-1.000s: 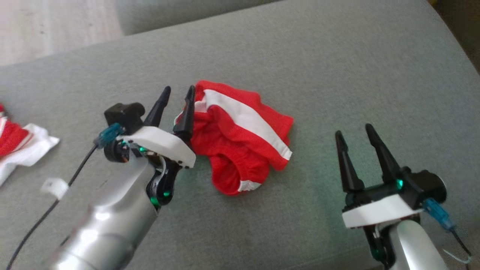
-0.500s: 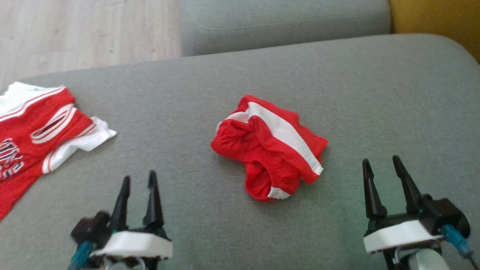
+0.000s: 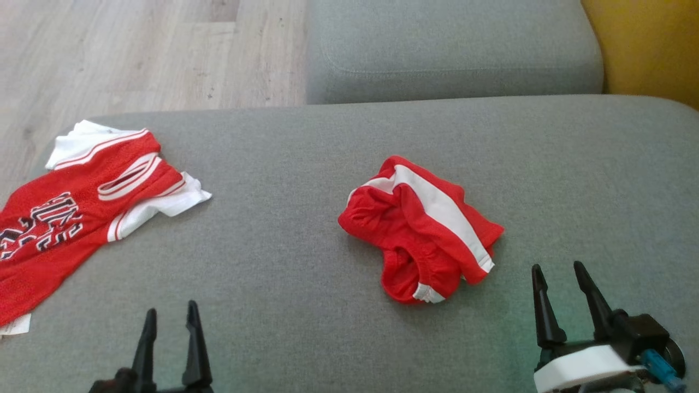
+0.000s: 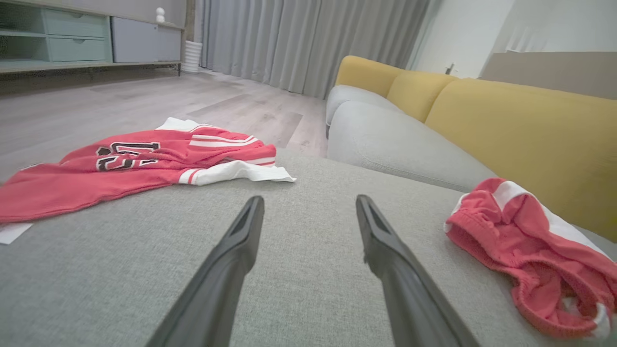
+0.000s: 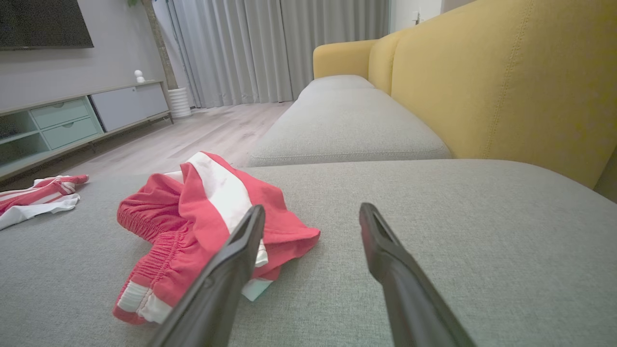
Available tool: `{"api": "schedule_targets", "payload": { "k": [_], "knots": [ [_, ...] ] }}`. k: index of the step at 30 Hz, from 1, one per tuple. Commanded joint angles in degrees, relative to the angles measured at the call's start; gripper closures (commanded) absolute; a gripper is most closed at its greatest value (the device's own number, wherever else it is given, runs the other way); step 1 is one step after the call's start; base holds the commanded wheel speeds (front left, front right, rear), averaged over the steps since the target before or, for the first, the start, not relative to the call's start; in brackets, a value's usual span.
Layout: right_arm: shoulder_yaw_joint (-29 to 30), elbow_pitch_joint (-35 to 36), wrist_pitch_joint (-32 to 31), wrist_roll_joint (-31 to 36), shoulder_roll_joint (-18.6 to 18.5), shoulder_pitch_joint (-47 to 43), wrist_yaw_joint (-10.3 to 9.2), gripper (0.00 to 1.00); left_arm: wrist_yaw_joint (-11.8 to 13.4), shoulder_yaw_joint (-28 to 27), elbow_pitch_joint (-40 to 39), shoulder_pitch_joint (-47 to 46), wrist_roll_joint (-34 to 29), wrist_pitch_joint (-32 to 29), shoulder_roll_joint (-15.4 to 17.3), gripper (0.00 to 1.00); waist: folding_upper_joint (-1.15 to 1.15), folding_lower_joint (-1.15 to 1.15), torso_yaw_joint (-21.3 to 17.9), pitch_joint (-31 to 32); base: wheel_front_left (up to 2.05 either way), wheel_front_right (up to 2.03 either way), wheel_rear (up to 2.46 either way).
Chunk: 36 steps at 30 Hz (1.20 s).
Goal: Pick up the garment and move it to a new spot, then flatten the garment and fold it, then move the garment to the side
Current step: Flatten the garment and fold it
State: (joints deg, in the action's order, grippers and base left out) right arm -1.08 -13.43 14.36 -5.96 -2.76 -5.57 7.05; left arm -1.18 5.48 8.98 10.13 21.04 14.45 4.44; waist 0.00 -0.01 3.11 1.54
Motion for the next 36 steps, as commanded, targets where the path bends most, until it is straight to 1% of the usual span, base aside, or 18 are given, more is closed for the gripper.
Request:
{"api": "schedule_targets", "payload": {
  "k": [1,4,11,17,27,32,36],
  "knots": [
    [-0.8,1.3,0.6,0.1,-0.4,0.8,0.44,0.0,-0.5,-2.0,-1.7,-1.7,-1.1,0.5,-0.4,0.0,0.0,0.01,0.2,0.2,0.0,0.0,0.0],
    [-0.1,0.5,0.6,-0.5,-0.3,0.2,0.44,0.0,-2.4,-2.1,-0.9,-1.6,-3.1,0.5,-0.7,0.0,0.0,0.01,0.3,0.4,0.0,0.0,0.0],
    [-0.9,-0.8,0.6,-1.6,-0.1,-0.1,0.44,0.0,-4.5,-2.3,1.6,-1.9,-4.8,0.5,-1.2,0.0,0.0,0.01,-0.4,0.3,0.0,0.0,0.0],
    [-1.2,-1.4,0.6,-2.0,-0.1,0.2,0.44,0.0,-5.3,-2.7,3.3,-2.4,-5.1,0.5,-1.4,0.0,0.0,0.01,-0.7,0.2,0.0,0.0,0.0],
    [-2.2,-2.0,0.6,-1.9,-0.1,1.0,0.44,0.0,-5.8,-2.7,4.7,-2.9,-5.3,0.5,-1.5,0.0,0.0,0.01,-1.4,0.0,0.0,0.0,0.0],
    [-2.9,-2.0,0.6,-1.8,-0.1,1.9,0.44,0.0,-6.1,-0.1,6.0,-5.6,-3.6,0.5,-1.5,0.0,0.0,0.01,-2.6,-0.6,0.0,0.0,0.0],
    [-3.8,-2.0,0.6,-1.5,-0.1,2.6,0.44,0.0,-6.2,5.5,7.4,-10.0,-1.8,0.1,-1.6,0.0,0.0,0.01,-4.3,-1.1,0.0,0.0,0.0]
  ]
}}
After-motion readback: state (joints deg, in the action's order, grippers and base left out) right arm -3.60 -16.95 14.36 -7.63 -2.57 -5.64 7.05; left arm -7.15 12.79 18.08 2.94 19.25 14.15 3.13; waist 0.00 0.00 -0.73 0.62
